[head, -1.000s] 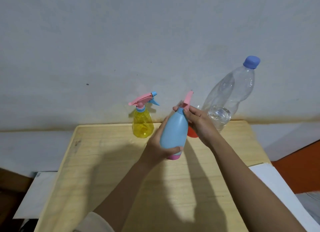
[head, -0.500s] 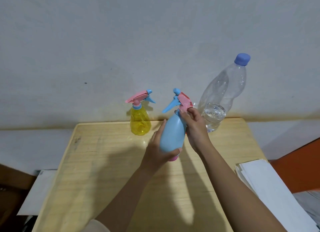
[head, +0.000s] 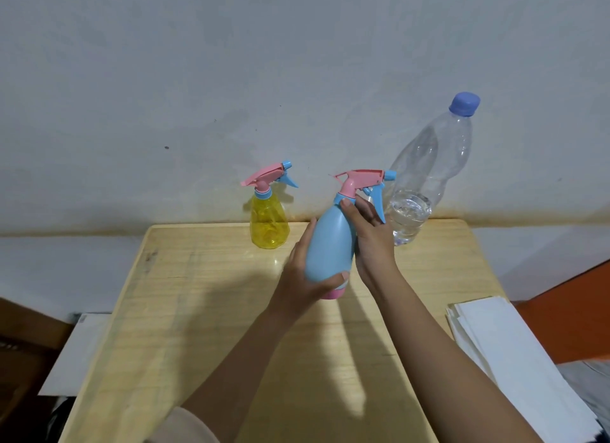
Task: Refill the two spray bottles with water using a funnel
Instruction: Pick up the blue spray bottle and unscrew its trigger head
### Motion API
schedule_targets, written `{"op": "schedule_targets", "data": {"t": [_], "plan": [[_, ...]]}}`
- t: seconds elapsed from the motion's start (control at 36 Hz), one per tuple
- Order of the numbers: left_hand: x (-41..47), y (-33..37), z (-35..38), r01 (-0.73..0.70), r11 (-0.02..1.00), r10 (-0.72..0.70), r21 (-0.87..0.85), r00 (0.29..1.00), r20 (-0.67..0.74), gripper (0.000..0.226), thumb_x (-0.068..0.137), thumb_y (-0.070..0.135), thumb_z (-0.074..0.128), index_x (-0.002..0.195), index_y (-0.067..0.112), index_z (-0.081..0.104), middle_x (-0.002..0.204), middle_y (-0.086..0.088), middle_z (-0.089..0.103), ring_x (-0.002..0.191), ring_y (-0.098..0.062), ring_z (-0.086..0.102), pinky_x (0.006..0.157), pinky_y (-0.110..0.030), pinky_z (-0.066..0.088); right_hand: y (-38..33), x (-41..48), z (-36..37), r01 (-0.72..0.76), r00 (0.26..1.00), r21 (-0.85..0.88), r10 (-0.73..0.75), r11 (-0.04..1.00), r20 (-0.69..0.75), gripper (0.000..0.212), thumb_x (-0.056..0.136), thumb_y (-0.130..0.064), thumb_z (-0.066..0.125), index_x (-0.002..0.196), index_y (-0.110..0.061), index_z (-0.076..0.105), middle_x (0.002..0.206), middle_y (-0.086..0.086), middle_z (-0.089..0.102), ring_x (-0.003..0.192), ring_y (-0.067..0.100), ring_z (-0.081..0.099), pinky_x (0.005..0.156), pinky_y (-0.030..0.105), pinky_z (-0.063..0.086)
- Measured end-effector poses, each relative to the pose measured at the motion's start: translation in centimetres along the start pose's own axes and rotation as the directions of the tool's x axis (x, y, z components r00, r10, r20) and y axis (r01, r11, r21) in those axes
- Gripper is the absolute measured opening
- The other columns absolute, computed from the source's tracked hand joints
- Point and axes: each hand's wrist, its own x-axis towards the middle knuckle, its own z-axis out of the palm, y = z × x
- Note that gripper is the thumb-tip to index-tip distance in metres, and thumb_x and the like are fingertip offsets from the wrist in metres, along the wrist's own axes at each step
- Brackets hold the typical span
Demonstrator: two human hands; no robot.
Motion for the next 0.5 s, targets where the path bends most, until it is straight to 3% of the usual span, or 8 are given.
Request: {"op": "schedule_targets", "data": {"t": [0.14,0.22,0.33,0.42,0.5], "plan": [[0.0,0.5,-0.8,-0.002,0.991,0.007,-0.137,0.999,0.031,0.089,0.064,0.036,0.081,0.136,0.052,0.032,0.135,0.018,0.046,0.124,-0.011,0.049,0.098,-0.044,0.048,-0.7,-0.3,0.9,-0.016,1.0,0.049,0.015,0.999,0.018,0.032,0.077,-0.013,0.075,0.108,-0.01,0.069,0.091,-0.013,0.073,0.082,0.003,0.065,0.08,0.025,0.052],[0.1,1.2,-1.4,-0.014,0.974,0.021,-0.225,0.999,0.032,0.084,0.063,0.029,0.08,0.129,0.058,0.037,0.13,0.022,0.05,0.12,-0.01,0.052,0.096,-0.04,0.05,-1.3,-0.2,1.5,-0.01,0.997,0.012,0.009,1.0,0.082,0.032,0.081,-0.017,0.071,0.112,-0.011,0.068,0.103,-0.003,0.07,0.088,0.01,0.064,0.082,0.028,0.052],[0.5,2.2,-1.9,-0.038,0.954,0.046,-0.299,0.999,0.022,0.082,0.07,0.007,0.076,0.132,0.045,0.037,0.124,0.024,0.054,0.116,-0.007,0.055,0.091,-0.03,0.051,-2.4,-0.1,2.6,0.004,0.986,-0.065,0.007,0.998,0.169,0.013,0.089,-0.027,0.061,0.091,-0.019,0.072,0.088,0.0,0.069,0.077,0.014,0.063,0.076,0.031,0.051],[0.6,2.8,-2.3,-0.061,0.967,0.064,-0.246,0.998,0.003,0.082,0.072,0.01,0.076,0.131,0.051,0.036,0.127,0.025,0.052,0.121,-0.007,0.052,0.098,-0.035,0.049,-3.1,-0.2,3.5,0.109,0.977,-0.247,-0.058,0.963,0.205,0.018,0.081,-0.038,0.069,0.089,-0.022,0.072,0.084,-0.002,0.068,0.08,0.015,0.061,0.079,0.035,0.049],[0.6,2.7,-2.8,-0.048,0.98,0.047,-0.195,0.999,-0.012,0.084,0.07,0.02,0.079,0.131,0.057,0.034,0.131,0.022,0.05,0.124,-0.01,0.049,0.102,-0.044,0.046,-3.4,-0.1,4.4,0.194,0.977,-0.358,-0.145,0.913,0.159,0.01,0.076,-0.033,0.075,0.082,-0.026,0.072,0.077,-0.002,0.066,0.076,0.016,0.06,0.076,0.038,0.051]]}}
